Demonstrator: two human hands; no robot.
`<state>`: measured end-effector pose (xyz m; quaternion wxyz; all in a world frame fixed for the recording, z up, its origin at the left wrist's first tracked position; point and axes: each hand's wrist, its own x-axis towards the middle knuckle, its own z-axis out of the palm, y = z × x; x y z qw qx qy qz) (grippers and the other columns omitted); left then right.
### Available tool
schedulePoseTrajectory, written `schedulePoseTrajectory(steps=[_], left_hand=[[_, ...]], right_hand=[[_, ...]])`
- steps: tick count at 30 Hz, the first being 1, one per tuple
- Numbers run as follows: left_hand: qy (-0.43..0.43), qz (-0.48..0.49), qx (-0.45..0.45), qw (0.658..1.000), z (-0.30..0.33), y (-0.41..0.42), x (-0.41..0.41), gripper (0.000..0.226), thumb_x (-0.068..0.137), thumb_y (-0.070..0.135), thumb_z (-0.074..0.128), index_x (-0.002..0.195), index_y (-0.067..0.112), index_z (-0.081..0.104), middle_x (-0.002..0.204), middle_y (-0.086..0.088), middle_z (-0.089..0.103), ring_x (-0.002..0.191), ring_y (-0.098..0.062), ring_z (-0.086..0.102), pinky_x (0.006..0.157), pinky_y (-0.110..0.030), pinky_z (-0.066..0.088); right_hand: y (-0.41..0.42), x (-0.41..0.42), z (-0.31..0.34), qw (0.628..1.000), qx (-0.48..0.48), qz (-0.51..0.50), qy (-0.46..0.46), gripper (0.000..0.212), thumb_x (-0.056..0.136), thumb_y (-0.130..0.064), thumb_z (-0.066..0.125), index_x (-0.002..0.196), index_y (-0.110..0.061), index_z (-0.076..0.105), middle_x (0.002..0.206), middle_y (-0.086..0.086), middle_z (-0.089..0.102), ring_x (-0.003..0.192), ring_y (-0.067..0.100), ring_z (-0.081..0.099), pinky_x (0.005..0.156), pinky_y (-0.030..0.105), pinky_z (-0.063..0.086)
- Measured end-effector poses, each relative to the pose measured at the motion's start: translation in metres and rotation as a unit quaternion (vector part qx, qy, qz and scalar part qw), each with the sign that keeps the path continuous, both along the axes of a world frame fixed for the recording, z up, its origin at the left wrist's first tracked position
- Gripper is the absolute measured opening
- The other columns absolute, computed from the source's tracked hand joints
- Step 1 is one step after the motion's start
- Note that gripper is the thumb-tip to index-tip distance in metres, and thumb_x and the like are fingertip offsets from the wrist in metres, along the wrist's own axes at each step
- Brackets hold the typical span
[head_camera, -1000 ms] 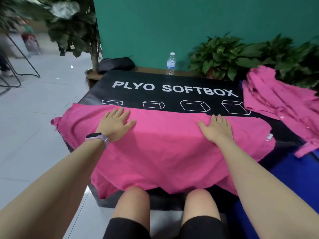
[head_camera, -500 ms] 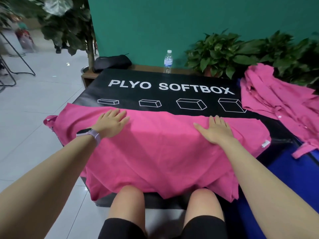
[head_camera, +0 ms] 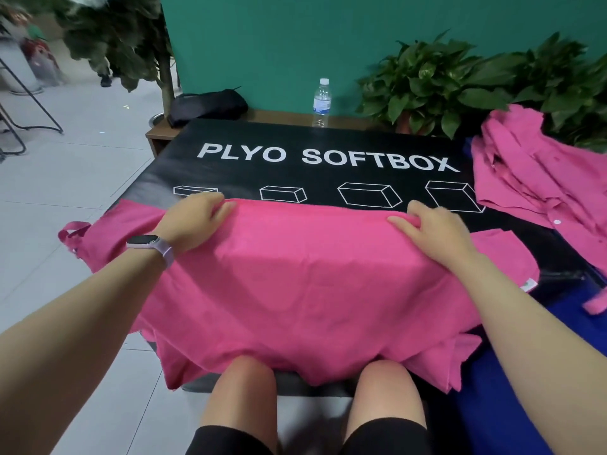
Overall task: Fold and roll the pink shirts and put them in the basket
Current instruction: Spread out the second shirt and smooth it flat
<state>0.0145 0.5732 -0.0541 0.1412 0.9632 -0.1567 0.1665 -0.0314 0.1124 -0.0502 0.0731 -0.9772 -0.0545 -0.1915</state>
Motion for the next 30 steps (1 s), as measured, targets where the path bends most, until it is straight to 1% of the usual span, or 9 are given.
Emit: schedulePoseTrajectory(steps=[4,6,11,14,18,20,23,26,30], left_hand=[[-0.163,0.031,0.044,0.985,0.035,-0.002,0.023,0.059,0.101,0.059,0.037,0.061,0.017,0.033,0.053,0.000,0.045,0.058,-0.036,0.053,0.052,-0.034,0.028],[-0.192,0.042,0.056,0.979,0.049,-0.008,0.042,0.060,0.100,0.061,0.036,0.061,0.015,0.037,0.053,-0.003,0.048,0.058,-0.036,0.056,0.051,-0.033,0.026],[-0.112,0.057,0.100,0.987,0.024,-0.030,0.082,0.056,0.096,0.067,0.038,0.071,0.018,0.043,0.067,-0.012,0.064,0.069,-0.038,0.063,0.057,-0.037,0.040],[-0.048,0.104,0.070,0.991,-0.005,-0.027,0.094,0.064,0.085,0.084,0.036,0.077,0.021,0.042,0.067,-0.007,0.060,0.067,-0.036,0.058,0.060,-0.037,0.038],[-0.034,0.137,0.060,0.988,-0.017,-0.019,0.102,0.072,0.076,0.094,0.033,0.074,0.022,0.045,0.061,0.002,0.053,0.063,-0.031,0.052,0.061,-0.035,0.038],[-0.025,0.134,0.075,0.988,-0.017,-0.022,0.102,0.069,0.081,0.088,0.035,0.076,0.021,0.049,0.071,-0.003,0.060,0.074,-0.033,0.058,0.066,-0.038,0.039],[-0.028,0.142,0.124,0.982,-0.011,-0.035,0.100,0.057,0.093,0.067,0.043,0.093,0.011,0.056,0.100,-0.015,0.062,0.100,-0.036,0.056,0.087,-0.045,0.038],[-0.053,0.115,0.120,0.985,-0.003,-0.078,0.089,0.033,0.094,0.039,0.049,0.101,0.008,0.056,0.106,-0.018,0.058,0.101,-0.037,0.052,0.087,-0.046,0.038],[0.026,0.027,0.022,0.999,-0.009,-0.178,0.064,0.026,0.091,0.035,0.053,0.104,0.012,0.055,0.106,-0.010,0.052,0.099,-0.033,0.047,0.083,-0.042,0.035]], right_hand=[[-0.019,0.031,0.045,0.993,-0.020,-0.001,-0.114,0.053,0.091,-0.080,0.040,0.079,-0.028,0.035,0.054,-0.009,0.041,0.058,0.026,0.044,0.059,0.037,0.038],[-0.024,0.050,0.062,0.989,-0.028,-0.012,-0.146,0.053,0.091,-0.083,0.035,0.080,-0.030,0.035,0.053,-0.012,0.039,0.055,0.024,0.043,0.057,0.035,0.035],[-0.026,0.092,0.042,0.996,-0.061,-0.032,-0.056,0.057,0.089,-0.081,0.038,0.083,-0.024,0.042,0.065,-0.009,0.044,0.070,0.031,0.060,0.061,0.036,0.036],[-0.030,0.097,0.003,0.999,-0.014,-0.031,0.005,0.064,0.085,-0.083,0.039,0.075,-0.020,0.048,0.067,-0.003,0.054,0.071,0.030,0.056,0.062,0.037,0.039],[-0.040,0.095,-0.017,0.994,0.062,-0.088,0.006,0.066,0.087,-0.075,0.039,0.061,-0.016,0.051,0.058,-0.002,0.055,0.067,0.029,0.054,0.061,0.037,0.038],[-0.043,0.095,-0.014,0.994,0.053,-0.090,0.019,0.053,0.083,-0.059,0.036,0.062,-0.013,0.052,0.061,0.000,0.056,0.069,0.033,0.053,0.061,0.038,0.035],[-0.039,0.096,-0.012,0.995,0.005,-0.089,0.052,0.029,0.084,-0.039,0.046,0.072,-0.015,0.056,0.072,0.006,0.060,0.077,0.034,0.053,0.065,0.037,0.037],[-0.033,0.097,-0.009,0.993,0.000,-0.091,0.079,0.019,0.086,-0.031,0.051,0.077,-0.014,0.055,0.076,0.005,0.060,0.079,0.032,0.053,0.066,0.036,0.035],[-0.034,0.093,-0.006,0.994,0.003,-0.067,0.082,0.020,0.086,-0.032,0.053,0.077,-0.014,0.051,0.081,0.002,0.057,0.080,0.030,0.056,0.066,0.037,0.036]])
